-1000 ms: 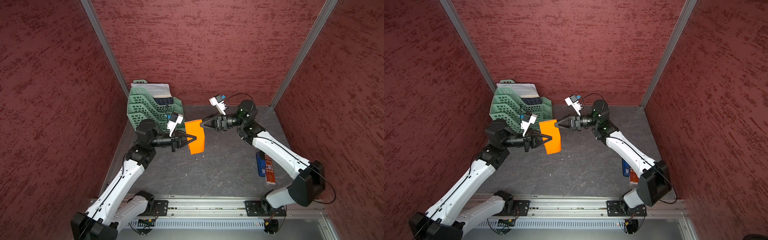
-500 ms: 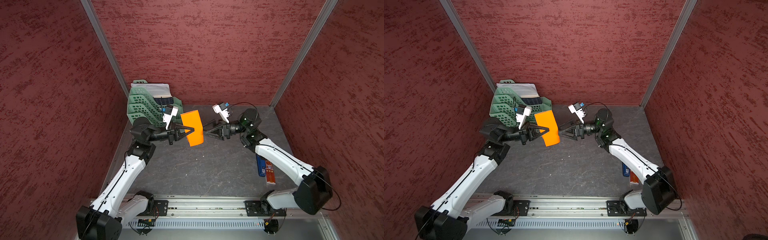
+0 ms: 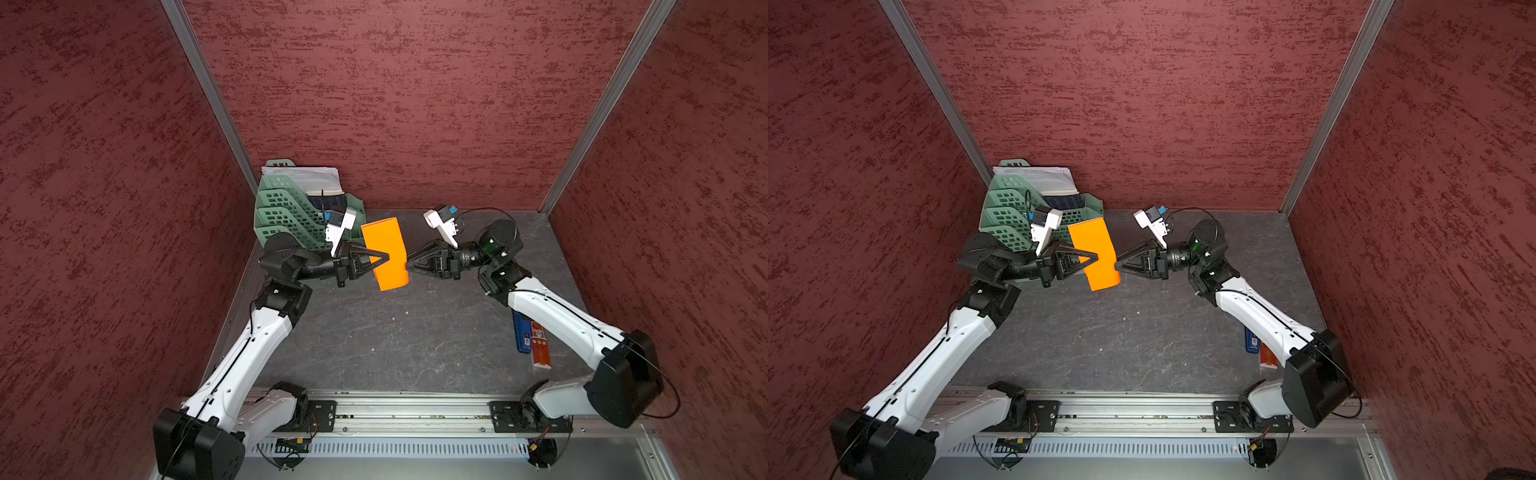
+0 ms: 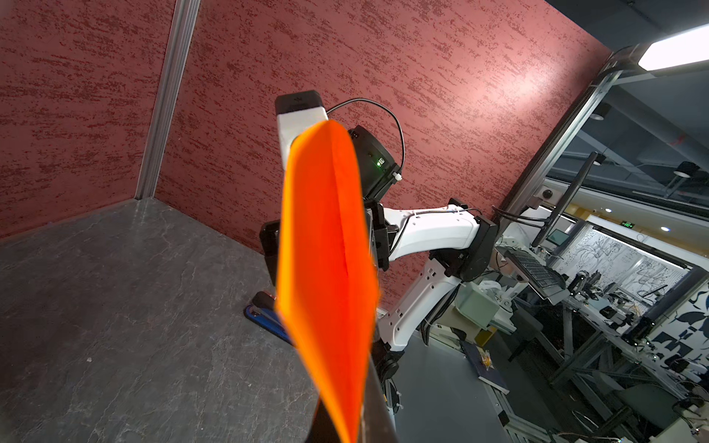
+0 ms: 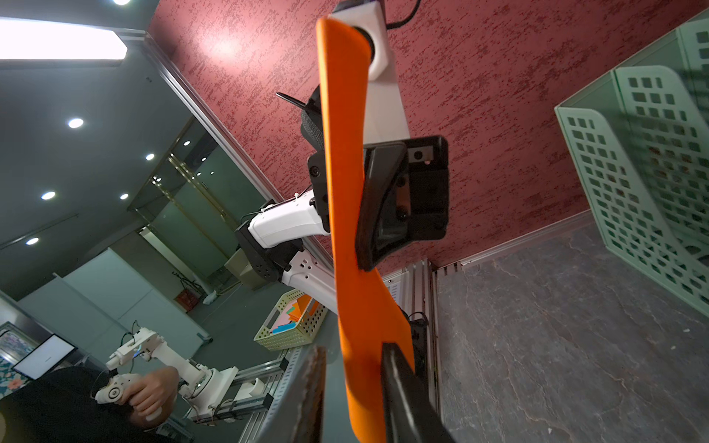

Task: Fold the square paper along the opposite sides
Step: Fold the paper.

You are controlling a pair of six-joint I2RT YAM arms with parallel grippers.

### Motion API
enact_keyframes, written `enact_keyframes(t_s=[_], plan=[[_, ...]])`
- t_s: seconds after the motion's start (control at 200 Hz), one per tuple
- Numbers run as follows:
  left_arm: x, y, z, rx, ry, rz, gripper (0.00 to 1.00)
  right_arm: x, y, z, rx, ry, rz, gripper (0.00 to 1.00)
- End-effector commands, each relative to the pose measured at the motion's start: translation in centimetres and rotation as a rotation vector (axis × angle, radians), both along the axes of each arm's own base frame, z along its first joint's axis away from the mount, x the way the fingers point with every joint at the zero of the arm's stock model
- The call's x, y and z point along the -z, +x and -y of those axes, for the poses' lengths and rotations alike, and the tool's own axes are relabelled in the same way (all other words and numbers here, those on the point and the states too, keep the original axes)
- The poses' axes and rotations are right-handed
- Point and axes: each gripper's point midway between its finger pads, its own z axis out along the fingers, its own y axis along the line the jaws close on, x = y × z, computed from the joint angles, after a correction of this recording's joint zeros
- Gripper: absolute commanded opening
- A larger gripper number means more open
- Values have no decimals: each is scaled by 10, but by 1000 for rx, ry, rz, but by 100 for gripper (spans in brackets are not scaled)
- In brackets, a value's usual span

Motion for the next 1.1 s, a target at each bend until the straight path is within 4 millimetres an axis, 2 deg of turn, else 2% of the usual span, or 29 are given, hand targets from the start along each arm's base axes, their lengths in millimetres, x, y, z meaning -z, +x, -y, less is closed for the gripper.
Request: enact_keyframes(t_s=[0.0, 0.05, 0.19, 0.275, 0.316, 0.331, 0.371, 0.391, 0.526, 0.626, 0.701, 0.932, 1.097], plan=[[-11, -8, -4, 3, -1, 45, 0, -2, -3, -1, -21, 9, 29, 21], [-11, -9, -4, 3, -1, 45, 0, -3, -3, -1, -23, 9, 31, 19], [-10, -9, -5, 3, 2, 45, 0, -1, -2, -1, -16, -1, 30, 1], [-10, -10, -5, 4, 2, 47, 0, -2, -1, -1, -10, -3, 29, 2], [-10, -10, -5, 5, 3, 47, 0, -1, -1, -1, -9, -4, 27, 9], [-10, -10, -5, 4, 3, 48, 0, -1, -1, -1, -9, -4, 26, 14], [-11, -10, -5, 4, 2, 49, 0, -1, -1, -1, -6, -6, 22, 37], [-11, -10, -5, 4, 2, 49, 0, 0, -1, -1, -5, -6, 21, 44], [-12, -11, -5, 10, -1, 55, 0, 6, -1, -1, -9, -9, 6, 65], [-15, -13, -5, 15, -8, 61, 0, 10, -4, -1, -23, -3, -4, 71], [-16, -12, -5, 15, -8, 63, 0, 13, -5, -1, -35, 3, -11, 71], [-14, -10, -5, 12, -7, 57, 0, 17, -10, -3, -66, 6, -13, 61], [-13, -8, -6, 8, -5, 53, 0, 23, -12, -3, -77, -7, -22, 50]])
